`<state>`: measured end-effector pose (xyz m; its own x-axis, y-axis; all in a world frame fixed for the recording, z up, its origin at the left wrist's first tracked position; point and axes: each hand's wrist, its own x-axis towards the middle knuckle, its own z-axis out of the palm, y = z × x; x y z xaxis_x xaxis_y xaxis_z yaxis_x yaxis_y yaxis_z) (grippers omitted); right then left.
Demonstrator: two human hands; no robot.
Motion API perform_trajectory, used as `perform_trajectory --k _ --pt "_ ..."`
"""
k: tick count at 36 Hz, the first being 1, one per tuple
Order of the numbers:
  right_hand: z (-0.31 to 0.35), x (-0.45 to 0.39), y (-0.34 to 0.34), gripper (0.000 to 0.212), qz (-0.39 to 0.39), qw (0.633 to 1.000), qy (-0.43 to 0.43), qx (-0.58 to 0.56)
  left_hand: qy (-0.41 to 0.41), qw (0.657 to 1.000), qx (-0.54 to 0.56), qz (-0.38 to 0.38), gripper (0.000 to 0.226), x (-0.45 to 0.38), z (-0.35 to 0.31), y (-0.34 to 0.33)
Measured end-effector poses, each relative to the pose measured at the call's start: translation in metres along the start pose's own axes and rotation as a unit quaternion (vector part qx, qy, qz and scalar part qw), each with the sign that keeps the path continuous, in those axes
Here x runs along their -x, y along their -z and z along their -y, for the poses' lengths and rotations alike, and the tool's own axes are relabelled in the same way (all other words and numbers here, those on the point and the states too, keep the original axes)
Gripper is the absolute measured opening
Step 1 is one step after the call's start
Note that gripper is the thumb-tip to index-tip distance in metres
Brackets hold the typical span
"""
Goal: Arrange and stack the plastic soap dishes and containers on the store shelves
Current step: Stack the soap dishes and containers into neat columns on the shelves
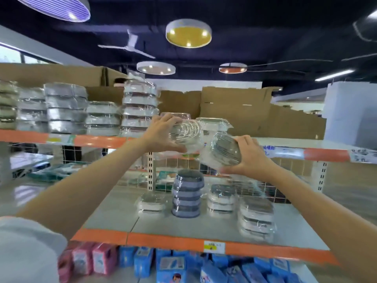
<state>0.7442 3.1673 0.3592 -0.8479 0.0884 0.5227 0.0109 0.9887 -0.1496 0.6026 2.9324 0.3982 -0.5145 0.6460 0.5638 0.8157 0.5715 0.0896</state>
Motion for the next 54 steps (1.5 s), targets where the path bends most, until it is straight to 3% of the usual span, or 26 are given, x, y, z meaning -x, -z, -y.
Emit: perform_trajectory --k 11,21,28,33,37,40,44,46,49,50,53,54 --pt "-0.036 -0.102 0.018 0.11 -0.008 0.999 -0.034 -0.014 0.045 0.994 0.021 -0.094 0.095 -0.102 0.018 0.018" --pt "-0.058 -0.214 0.015 0.103 -0.029 0.997 -0.004 -0.074 0.032 0.99 0.103 -0.089 0.096 -0.191 0.048 0.017" --pt "-0.082 -0.24 -0.006 0.111 0.015 0.979 -0.013 -0.205 0.013 0.99 0.129 -0.049 0.081 -0.229 0.041 -0.001" --pt "-0.103 -0.246 -0.019 0.121 0.034 0.942 -0.004 -0.334 0.012 0.99 0.141 0.008 0.076 -0.25 0.03 -0.025" --pt "-0.123 -0.248 -0.029 0.132 0.021 0.915 -0.006 -0.404 0.024 0.987 0.16 -0.012 0.078 -0.259 0.025 -0.038" --pt "-0.131 -0.249 -0.037 0.129 0.034 0.906 -0.006 -0.421 0.051 0.976 0.205 -0.056 0.074 -0.258 0.027 -0.041" --pt "-0.131 -0.251 -0.036 0.109 0.023 0.898 -0.006 -0.438 0.089 0.933 0.33 -0.116 0.067 -0.248 0.025 -0.044" --pt "-0.131 -0.251 -0.036 0.105 0.017 0.896 0.0 -0.444 0.107 0.916 0.37 -0.116 0.057 -0.239 0.026 -0.048" --pt "-0.129 -0.25 -0.037 0.106 0.023 0.901 -0.002 -0.434 0.144 0.922 0.353 -0.066 0.079 -0.226 0.031 -0.052" --pt "-0.128 -0.249 -0.037 0.106 0.026 0.903 -0.001 -0.43 0.15 0.929 0.335 -0.043 0.075 -0.222 0.03 -0.053" --pt "-0.126 -0.246 -0.04 0.115 0.012 0.912 -0.001 -0.411 0.172 0.928 0.33 -0.025 0.029 -0.219 0.03 -0.056" --pt "-0.125 -0.245 -0.04 0.112 0.001 0.912 0.002 -0.409 0.171 0.928 0.329 -0.029 0.028 -0.218 0.027 -0.055"
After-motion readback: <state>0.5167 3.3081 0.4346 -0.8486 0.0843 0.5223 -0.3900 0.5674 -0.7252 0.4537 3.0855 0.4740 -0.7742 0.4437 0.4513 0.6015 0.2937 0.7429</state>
